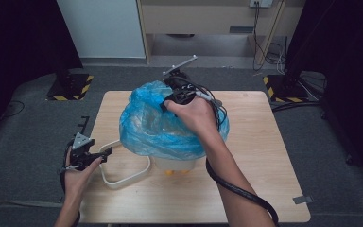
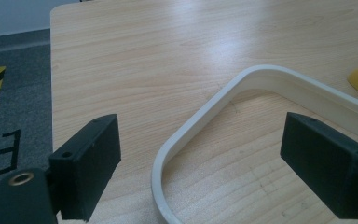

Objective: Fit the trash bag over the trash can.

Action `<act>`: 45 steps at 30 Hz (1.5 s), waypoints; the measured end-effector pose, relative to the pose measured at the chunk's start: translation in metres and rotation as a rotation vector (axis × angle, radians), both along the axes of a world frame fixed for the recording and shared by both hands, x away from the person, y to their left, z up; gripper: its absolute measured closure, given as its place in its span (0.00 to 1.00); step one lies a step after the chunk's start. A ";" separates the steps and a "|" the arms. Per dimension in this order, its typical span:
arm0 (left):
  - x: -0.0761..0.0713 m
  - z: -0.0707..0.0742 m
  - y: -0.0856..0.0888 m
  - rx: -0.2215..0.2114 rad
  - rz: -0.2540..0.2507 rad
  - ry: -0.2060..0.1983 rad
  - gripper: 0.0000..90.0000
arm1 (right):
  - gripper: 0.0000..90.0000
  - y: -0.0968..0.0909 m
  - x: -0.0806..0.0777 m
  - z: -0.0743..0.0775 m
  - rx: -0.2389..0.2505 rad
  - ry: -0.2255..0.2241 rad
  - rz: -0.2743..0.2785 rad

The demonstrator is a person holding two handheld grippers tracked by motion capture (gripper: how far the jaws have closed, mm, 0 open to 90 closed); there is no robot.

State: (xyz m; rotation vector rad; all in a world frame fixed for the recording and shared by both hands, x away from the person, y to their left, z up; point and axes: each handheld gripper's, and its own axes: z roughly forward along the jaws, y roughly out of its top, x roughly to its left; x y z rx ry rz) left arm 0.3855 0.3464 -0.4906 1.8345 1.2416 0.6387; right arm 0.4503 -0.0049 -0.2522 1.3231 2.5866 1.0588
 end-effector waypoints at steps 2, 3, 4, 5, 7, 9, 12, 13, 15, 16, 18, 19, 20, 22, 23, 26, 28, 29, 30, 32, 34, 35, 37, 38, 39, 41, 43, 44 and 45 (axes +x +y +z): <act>0.000 0.000 0.000 -0.001 0.000 -0.001 0.13 | 0.89 0.001 0.001 -0.002 -0.007 0.005 0.004; 0.000 0.000 0.000 -0.001 0.000 -0.001 0.13 | 0.89 0.001 0.001 -0.002 -0.010 0.007 0.004; 0.000 0.000 0.000 0.000 0.000 -0.001 0.13 | 0.89 0.002 0.002 -0.003 -0.014 0.010 0.003; 0.000 0.000 0.000 0.000 -0.001 -0.001 0.13 | 0.89 0.002 0.002 -0.003 -0.018 0.013 0.005; 0.000 0.000 0.000 -0.001 -0.001 0.000 0.13 | 0.88 0.004 0.002 -0.005 -0.023 0.023 0.006; 0.000 0.000 0.000 -0.001 -0.001 0.000 0.13 | 0.87 0.005 0.002 -0.006 -0.030 0.023 0.014; 0.000 0.000 0.000 -0.003 0.002 -0.002 0.13 | 0.83 0.004 0.001 -0.005 -0.028 0.018 0.014; 0.000 0.000 0.001 -0.003 0.002 -0.002 0.13 | 0.81 0.004 0.000 -0.005 -0.022 0.018 0.011; 0.000 0.000 0.000 -0.002 0.002 -0.001 0.13 | 0.76 0.003 -0.001 -0.003 -0.017 0.008 0.010; 0.000 0.000 0.000 -0.003 0.002 -0.002 0.13 | 0.74 0.002 -0.002 -0.003 -0.014 0.004 0.009; 0.000 0.000 0.001 -0.003 0.003 -0.002 0.13 | 0.68 0.001 -0.004 -0.001 -0.008 -0.007 0.008; 0.000 0.001 0.001 -0.003 0.003 -0.002 0.13 | 0.67 0.000 -0.005 0.000 -0.005 -0.011 0.006; 0.000 0.000 0.001 -0.002 0.003 -0.002 0.13 | 0.64 -0.001 -0.006 0.001 0.000 -0.011 0.004; 0.000 0.000 0.000 0.000 0.002 -0.002 0.13 | 0.60 -0.005 -0.008 0.003 0.005 -0.027 0.005; 0.000 0.000 0.000 0.001 0.001 -0.001 0.13 | 0.59 -0.006 -0.009 0.004 0.008 -0.034 0.004; 0.000 0.000 -0.001 0.002 0.001 -0.002 0.13 | 0.55 -0.011 -0.011 0.007 0.024 -0.053 0.001; 0.000 0.001 -0.001 0.001 0.001 -0.003 0.13 | 0.54 -0.013 -0.013 0.009 0.033 -0.059 0.001; 0.000 0.001 -0.001 0.001 0.001 -0.003 0.13 | 0.54 -0.014 -0.014 0.011 0.037 -0.058 -0.002; 0.000 0.001 -0.002 0.002 0.001 -0.003 0.13 | 0.53 -0.015 -0.014 0.012 0.041 -0.059 -0.002; 0.000 0.001 -0.001 0.002 0.000 -0.003 0.13 | 0.54 -0.017 -0.014 0.014 0.048 -0.066 -0.004; 0.000 0.001 -0.001 0.003 0.001 -0.003 0.13 | 0.54 -0.018 -0.014 0.016 0.058 -0.072 -0.009; 0.000 0.001 -0.001 0.002 0.002 -0.004 0.13 | 0.55 -0.019 -0.014 0.017 0.063 -0.074 -0.009; 0.000 0.001 -0.001 -0.001 0.005 -0.006 0.13 | 0.58 -0.020 -0.015 0.020 0.077 -0.080 -0.011; 0.000 0.001 -0.001 -0.001 0.005 -0.006 0.13 | 0.59 -0.020 -0.016 0.021 0.081 -0.087 -0.009; 0.000 0.001 -0.001 -0.001 0.004 -0.006 0.13 | 0.60 -0.019 -0.017 0.023 0.088 -0.088 -0.008; -0.001 0.001 -0.001 0.000 0.004 -0.005 0.13 | 0.63 -0.018 -0.019 0.026 0.094 -0.095 0.000; -0.001 0.001 -0.001 0.002 0.002 -0.005 0.13 | 0.66 -0.015 -0.020 0.028 0.097 -0.097 0.008; -0.001 0.002 -0.001 0.001 0.002 -0.005 0.13 | 0.67 -0.013 -0.020 0.029 0.099 -0.097 0.012; -0.001 0.002 -0.001 -0.001 0.003 -0.006 0.13 | 0.69 -0.012 -0.020 0.029 0.100 -0.098 0.016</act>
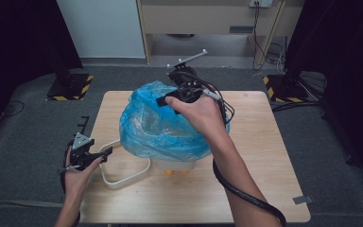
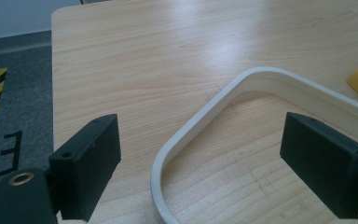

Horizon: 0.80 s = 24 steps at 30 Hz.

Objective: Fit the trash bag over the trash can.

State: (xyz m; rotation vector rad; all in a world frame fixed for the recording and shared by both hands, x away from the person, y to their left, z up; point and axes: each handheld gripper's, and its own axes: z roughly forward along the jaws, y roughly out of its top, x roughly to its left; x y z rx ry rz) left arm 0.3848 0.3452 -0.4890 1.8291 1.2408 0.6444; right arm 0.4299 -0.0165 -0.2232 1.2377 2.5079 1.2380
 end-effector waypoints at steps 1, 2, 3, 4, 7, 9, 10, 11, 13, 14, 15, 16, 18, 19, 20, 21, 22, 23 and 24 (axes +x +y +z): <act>0.000 0.000 0.000 0.000 0.001 -0.001 0.13 | 0.70 0.002 0.000 0.000 0.003 -0.001 0.002; 0.000 0.000 0.000 -0.001 0.001 0.000 0.13 | 0.73 0.003 0.000 0.001 0.005 -0.001 0.007; 0.000 0.000 0.000 -0.002 0.001 -0.001 0.13 | 0.74 0.004 0.000 0.001 0.008 -0.004 0.009; 0.000 0.000 0.000 -0.001 0.001 -0.001 0.13 | 0.76 0.006 0.000 0.002 0.013 -0.004 0.012; 0.000 0.000 0.001 -0.002 0.001 -0.001 0.13 | 0.79 0.011 0.000 0.004 0.016 -0.003 0.026; 0.000 0.000 0.001 -0.003 0.001 -0.002 0.13 | 0.80 0.015 0.001 0.004 0.009 -0.001 0.034; 0.000 0.000 0.001 -0.003 0.001 -0.002 0.13 | 0.80 0.017 0.001 0.003 0.002 0.003 0.037; 0.000 0.000 0.001 -0.004 0.001 -0.002 0.13 | 0.80 0.019 0.002 0.002 -0.001 0.007 0.041; 0.000 0.001 0.001 -0.004 0.001 -0.002 0.13 | 0.80 0.023 0.005 -0.003 -0.017 0.016 0.048; 0.000 0.001 0.001 -0.005 0.001 -0.003 0.13 | 0.80 0.024 0.006 -0.006 -0.023 0.026 0.047; 0.000 0.001 0.001 -0.006 0.001 -0.004 0.13 | 0.80 0.026 0.007 -0.009 -0.030 0.033 0.050; 0.000 0.001 0.002 -0.006 0.002 -0.004 0.13 | 0.79 0.028 0.008 -0.012 -0.037 0.045 0.052; 0.000 0.001 0.002 -0.008 0.003 -0.005 0.13 | 0.79 0.030 0.009 -0.018 -0.057 0.061 0.063; 0.000 0.001 0.002 -0.009 0.004 -0.005 0.13 | 0.79 0.031 0.010 -0.020 -0.062 0.067 0.065; 0.000 0.001 0.002 -0.010 0.004 -0.005 0.13 | 0.79 0.032 0.011 -0.022 -0.066 0.072 0.068; 0.000 0.001 0.002 -0.009 0.004 -0.005 0.13 | 0.79 0.032 0.012 -0.024 -0.069 0.078 0.066; 0.000 0.001 0.002 -0.010 0.003 -0.005 0.13 | 0.79 0.032 0.013 -0.026 -0.071 0.081 0.066; 0.000 0.001 0.002 -0.010 0.003 -0.004 0.13 | 0.79 0.032 0.014 -0.027 -0.073 0.086 0.065; 0.000 0.001 0.002 -0.009 0.003 -0.006 0.13 | 0.79 0.032 0.015 -0.028 -0.074 0.095 0.059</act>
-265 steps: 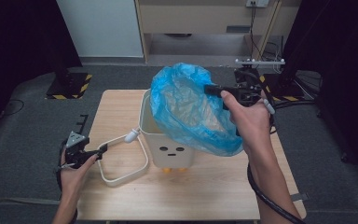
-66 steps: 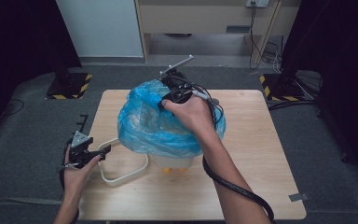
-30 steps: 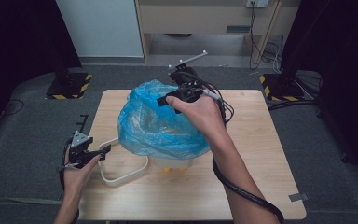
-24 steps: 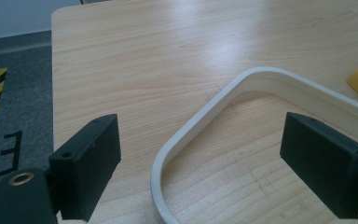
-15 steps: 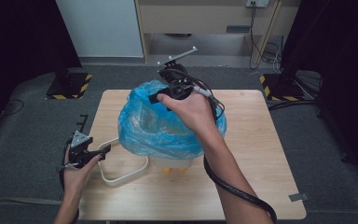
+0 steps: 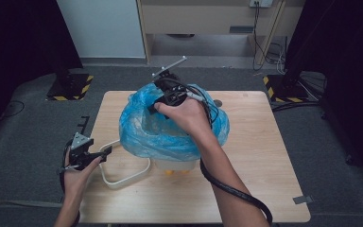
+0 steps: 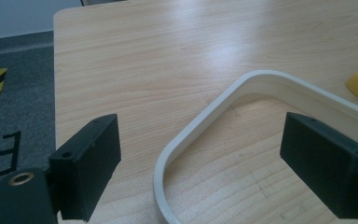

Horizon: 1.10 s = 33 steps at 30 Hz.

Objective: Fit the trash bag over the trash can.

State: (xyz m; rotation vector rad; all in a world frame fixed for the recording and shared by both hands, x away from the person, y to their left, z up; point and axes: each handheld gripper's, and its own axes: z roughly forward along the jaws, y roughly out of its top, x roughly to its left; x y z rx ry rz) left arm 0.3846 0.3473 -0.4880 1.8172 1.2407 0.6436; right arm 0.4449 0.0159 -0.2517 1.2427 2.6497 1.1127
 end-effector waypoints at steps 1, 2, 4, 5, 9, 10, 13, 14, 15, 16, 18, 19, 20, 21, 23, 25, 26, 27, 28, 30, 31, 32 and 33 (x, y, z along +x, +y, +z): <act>0.000 0.000 0.000 -0.001 0.000 0.000 0.13 | 0.79 0.000 0.001 -0.002 -0.007 0.000 0.006; 0.000 0.000 0.000 -0.001 0.000 0.000 0.13 | 0.79 0.001 0.002 -0.004 -0.012 0.008 0.004; 0.000 0.000 0.000 -0.001 -0.001 0.000 0.13 | 0.79 0.001 0.004 -0.007 -0.016 0.014 0.005; 0.000 0.000 0.000 0.000 0.000 -0.001 0.13 | 0.79 0.001 0.004 -0.009 -0.017 0.020 0.004; 0.000 0.000 0.000 -0.001 0.001 -0.001 0.13 | 0.79 0.001 0.007 -0.012 -0.025 0.037 0.004; 0.000 0.000 0.000 -0.002 0.000 -0.001 0.13 | 0.78 0.001 0.007 -0.013 -0.028 0.036 0.007; 0.000 0.000 0.000 -0.002 0.000 0.000 0.13 | 0.78 0.002 0.009 -0.015 -0.036 0.047 0.004; 0.000 0.000 0.000 -0.001 0.000 -0.001 0.13 | 0.78 0.002 0.010 -0.016 -0.040 0.055 0.005; 0.000 0.000 0.000 -0.001 0.000 -0.001 0.13 | 0.77 0.003 0.010 -0.017 -0.041 0.058 0.006; 0.000 0.000 0.000 -0.002 0.001 -0.002 0.13 | 0.77 0.003 0.011 -0.018 -0.049 0.063 0.007; 0.000 0.001 0.001 -0.003 0.001 -0.003 0.13 | 0.77 0.004 0.012 -0.019 -0.050 0.068 0.008; 0.000 0.000 0.001 -0.004 0.002 -0.003 0.13 | 0.77 0.005 0.012 -0.020 -0.054 0.071 0.010; 0.000 0.000 0.001 -0.004 0.002 -0.002 0.13 | 0.77 0.005 0.012 -0.021 -0.058 0.073 0.011; 0.000 0.000 0.001 -0.005 0.003 -0.002 0.13 | 0.77 0.006 0.012 -0.021 -0.056 0.073 0.012; 0.000 0.000 0.001 -0.003 0.002 -0.002 0.13 | 0.77 0.006 0.013 -0.022 -0.057 0.076 0.011; 0.000 0.000 0.001 -0.002 0.000 -0.002 0.13 | 0.76 0.006 0.014 -0.022 -0.066 0.082 0.010; 0.000 0.000 0.000 -0.002 0.000 -0.002 0.13 | 0.76 0.007 0.014 -0.023 -0.067 0.083 0.010; 0.000 0.000 0.000 -0.002 -0.001 -0.002 0.13 | 0.76 0.007 0.015 -0.023 -0.076 0.083 0.014; 0.000 0.000 0.000 -0.002 -0.001 -0.002 0.13 | 0.76 0.007 0.015 -0.023 -0.079 0.084 0.016; 0.000 0.000 0.000 -0.002 -0.001 -0.002 0.13 | 0.76 0.008 0.015 -0.024 -0.078 0.091 0.012; 0.000 0.000 0.000 -0.002 -0.001 -0.002 0.13 | 0.76 0.008 0.015 -0.025 -0.081 0.090 0.015; 0.000 0.000 0.000 -0.001 -0.002 -0.001 0.13 | 0.76 0.008 0.015 -0.025 -0.081 0.093 0.017; 0.000 0.000 0.000 -0.002 -0.002 -0.001 0.13 | 0.76 0.008 0.015 -0.025 -0.085 0.094 0.019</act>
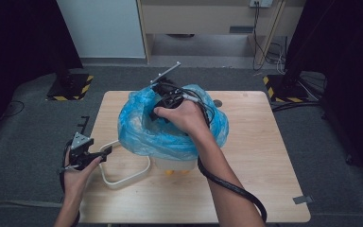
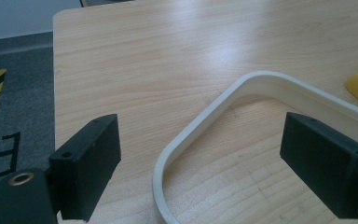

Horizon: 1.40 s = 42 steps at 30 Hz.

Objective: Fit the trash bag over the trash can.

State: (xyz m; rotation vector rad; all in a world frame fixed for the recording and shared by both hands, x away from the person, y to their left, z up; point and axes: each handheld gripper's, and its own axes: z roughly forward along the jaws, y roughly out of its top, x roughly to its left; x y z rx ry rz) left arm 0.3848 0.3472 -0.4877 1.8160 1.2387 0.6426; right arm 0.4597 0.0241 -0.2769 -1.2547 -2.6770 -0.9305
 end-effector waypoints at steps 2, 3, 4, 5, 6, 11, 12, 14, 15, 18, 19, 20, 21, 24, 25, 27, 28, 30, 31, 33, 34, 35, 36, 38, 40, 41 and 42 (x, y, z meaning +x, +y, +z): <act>0.000 0.000 0.000 0.000 0.000 0.000 0.13 | 0.76 0.000 0.000 -0.001 -0.004 0.002 0.004; 0.000 0.000 0.000 0.000 0.000 0.000 0.13 | 0.76 0.001 0.000 -0.001 -0.008 0.004 0.004; 0.000 0.000 0.000 0.000 0.000 0.000 0.13 | 0.76 0.001 0.000 -0.001 -0.010 0.004 0.006; 0.000 0.000 0.000 0.000 0.000 -0.001 0.13 | 0.75 0.001 0.000 -0.001 -0.012 0.003 0.007; 0.000 0.000 0.000 0.000 0.000 -0.001 0.13 | 0.76 0.001 0.000 -0.001 -0.016 0.002 0.009; 0.000 0.000 0.000 0.000 -0.001 0.000 0.13 | 0.75 0.002 -0.001 -0.003 -0.024 0.007 0.023; 0.000 0.000 0.000 0.001 -0.002 -0.001 0.13 | 0.75 0.002 -0.001 -0.003 -0.021 0.007 0.022; 0.000 0.000 0.000 0.000 -0.001 -0.002 0.13 | 0.75 0.002 -0.001 -0.002 -0.022 0.007 0.022; 0.000 0.000 0.000 0.000 -0.001 -0.002 0.13 | 0.75 0.002 -0.001 -0.003 -0.023 0.009 0.024; 0.000 0.000 0.000 0.001 -0.001 -0.001 0.13 | 0.75 0.001 -0.001 -0.003 -0.026 0.011 0.030; 0.000 0.000 0.000 0.001 -0.001 -0.002 0.13 | 0.75 0.002 -0.001 -0.003 -0.026 0.014 0.029; 0.000 0.000 0.000 0.001 -0.002 -0.002 0.13 | 0.75 0.002 -0.001 -0.003 -0.029 0.013 0.031; 0.000 0.001 0.000 0.001 -0.002 -0.003 0.13 | 0.75 0.002 -0.001 -0.003 -0.030 0.012 0.031; 0.000 0.000 -0.001 0.000 -0.002 -0.003 0.13 | 0.75 0.002 -0.001 -0.003 -0.032 0.009 0.029; 0.000 0.000 -0.001 0.001 -0.003 -0.002 0.13 | 0.75 0.002 -0.001 -0.003 -0.034 0.010 0.030; 0.000 0.000 -0.001 0.001 -0.003 -0.002 0.13 | 0.75 0.003 -0.001 -0.004 -0.041 0.011 0.039; 0.000 0.000 -0.001 0.001 -0.003 -0.003 0.13 | 0.75 0.003 -0.001 -0.003 -0.040 0.010 0.043; 0.000 0.000 -0.001 0.001 -0.002 -0.003 0.13 | 0.75 0.003 -0.002 -0.002 -0.037 0.006 0.039; 0.000 0.001 -0.001 0.001 -0.003 -0.004 0.13 | 0.75 0.002 -0.002 -0.001 -0.037 0.004 0.039; 0.000 0.001 0.000 0.002 -0.002 -0.004 0.13 | 0.74 0.000 -0.002 0.002 -0.032 -0.002 0.039; 0.000 0.001 0.000 0.001 -0.002 -0.004 0.13 | 0.74 -0.001 -0.002 0.003 -0.028 -0.003 0.037; 0.000 0.001 0.000 0.001 -0.002 -0.004 0.13 | 0.74 -0.002 -0.003 0.005 -0.024 -0.005 0.035; 0.000 0.001 -0.001 0.001 -0.002 -0.004 0.13 | 0.74 -0.003 -0.003 0.006 -0.020 -0.007 0.034; 0.000 0.001 -0.001 0.001 -0.002 -0.003 0.13 | 0.74 -0.003 -0.003 0.007 -0.019 -0.010 0.034; 0.000 0.001 -0.001 0.001 -0.002 -0.004 0.13 | 0.74 -0.007 -0.004 0.012 -0.008 -0.018 0.034; 0.000 0.001 -0.001 0.001 -0.002 -0.004 0.13 | 0.74 -0.008 -0.004 0.014 -0.002 -0.017 0.031; 0.000 0.001 -0.001 0.002 -0.002 -0.004 0.13 | 0.74 -0.009 -0.004 0.015 -0.001 -0.021 0.030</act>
